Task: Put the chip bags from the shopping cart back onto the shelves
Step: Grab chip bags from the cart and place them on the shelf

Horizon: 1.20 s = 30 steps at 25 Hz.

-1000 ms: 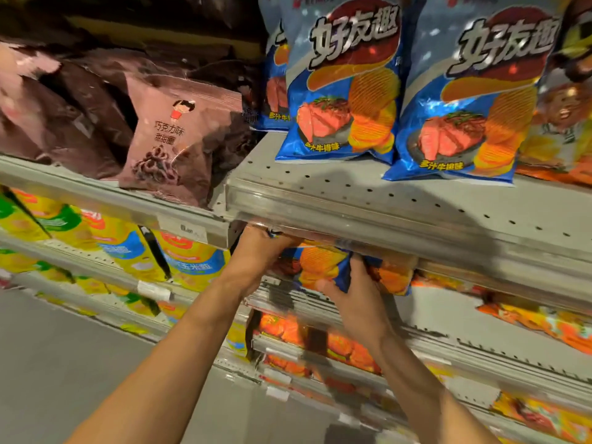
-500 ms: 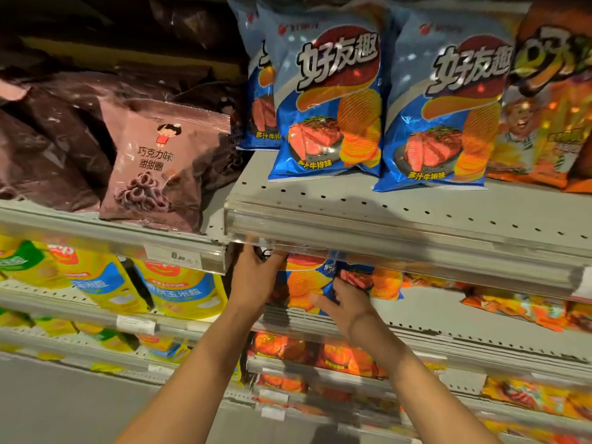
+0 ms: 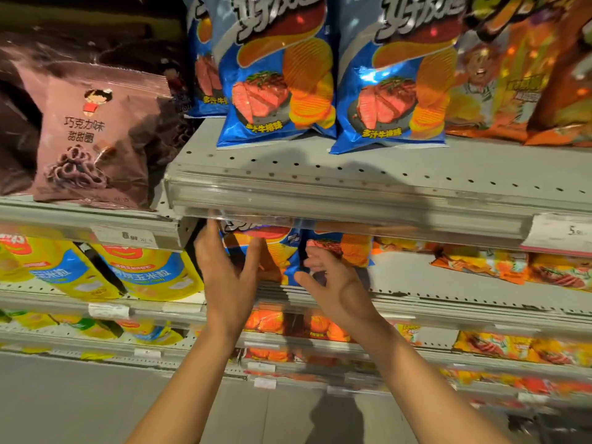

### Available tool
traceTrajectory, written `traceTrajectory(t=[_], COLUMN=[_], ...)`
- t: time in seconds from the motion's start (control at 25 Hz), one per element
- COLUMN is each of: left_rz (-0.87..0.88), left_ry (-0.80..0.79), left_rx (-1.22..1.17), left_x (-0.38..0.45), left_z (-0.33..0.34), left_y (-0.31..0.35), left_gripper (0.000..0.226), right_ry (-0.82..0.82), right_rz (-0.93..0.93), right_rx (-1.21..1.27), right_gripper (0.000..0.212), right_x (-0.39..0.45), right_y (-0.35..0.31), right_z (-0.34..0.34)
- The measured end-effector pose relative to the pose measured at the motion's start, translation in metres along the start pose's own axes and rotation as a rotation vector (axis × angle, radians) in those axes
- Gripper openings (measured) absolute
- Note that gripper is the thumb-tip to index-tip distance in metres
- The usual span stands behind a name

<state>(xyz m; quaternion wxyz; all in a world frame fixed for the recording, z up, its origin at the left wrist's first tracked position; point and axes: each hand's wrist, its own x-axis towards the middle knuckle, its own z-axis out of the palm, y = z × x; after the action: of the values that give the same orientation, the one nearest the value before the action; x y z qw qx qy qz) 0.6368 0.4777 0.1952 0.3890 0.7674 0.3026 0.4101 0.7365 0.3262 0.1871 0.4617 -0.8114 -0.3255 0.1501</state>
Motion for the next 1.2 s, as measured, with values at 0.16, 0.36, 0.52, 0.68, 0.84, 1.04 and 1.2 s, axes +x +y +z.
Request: traceTrajectory(t=[0.16,0.36,0.52,0.68,0.84,1.04,1.2], left_rz=[0.180,0.349,0.468,0.586,0.697,0.755,0.615], left_ry=[-0.011,-0.234,-0.630,-0.940,-1.153,-1.346,-1.524], left_rx=[0.164,0.066,-0.048,-0.136,-0.165,-0.209,-0.243], left_x=[-0.048,-0.129,-0.232,-0.337,-0.423,-0.493,-0.530], left_z=[0.026,0.126,0.239,0.335,0.416,0.514,0.615], left_y=[0.035,0.114,0.195,0.266,0.308,0.346,0.393], left_gripper=[0.070,0.056,0.049,0.051,0.045,0.040,0.043], right_ry=[0.134,0.415,0.557,0.700,0.910,1.091,1.152], right_rz=[-0.028,0.108,0.273,0.409,0.564,0.746,0.885], right_rx=[0.145,0.163,0.081,0.028,0.093,0.153,0.200], right_gripper=[0.042,0.033,0.027,0.028,0.035,0.035,0.041], right_x=[-0.052,-0.146,-0.254,-0.359,-0.445,-0.504,-0.524], right_y=[0.033,0.107,0.173,0.221,0.262,0.319,0.378], right_z=[-0.077,-0.222,-0.334,-0.414,-0.471,-0.522,-0.567])
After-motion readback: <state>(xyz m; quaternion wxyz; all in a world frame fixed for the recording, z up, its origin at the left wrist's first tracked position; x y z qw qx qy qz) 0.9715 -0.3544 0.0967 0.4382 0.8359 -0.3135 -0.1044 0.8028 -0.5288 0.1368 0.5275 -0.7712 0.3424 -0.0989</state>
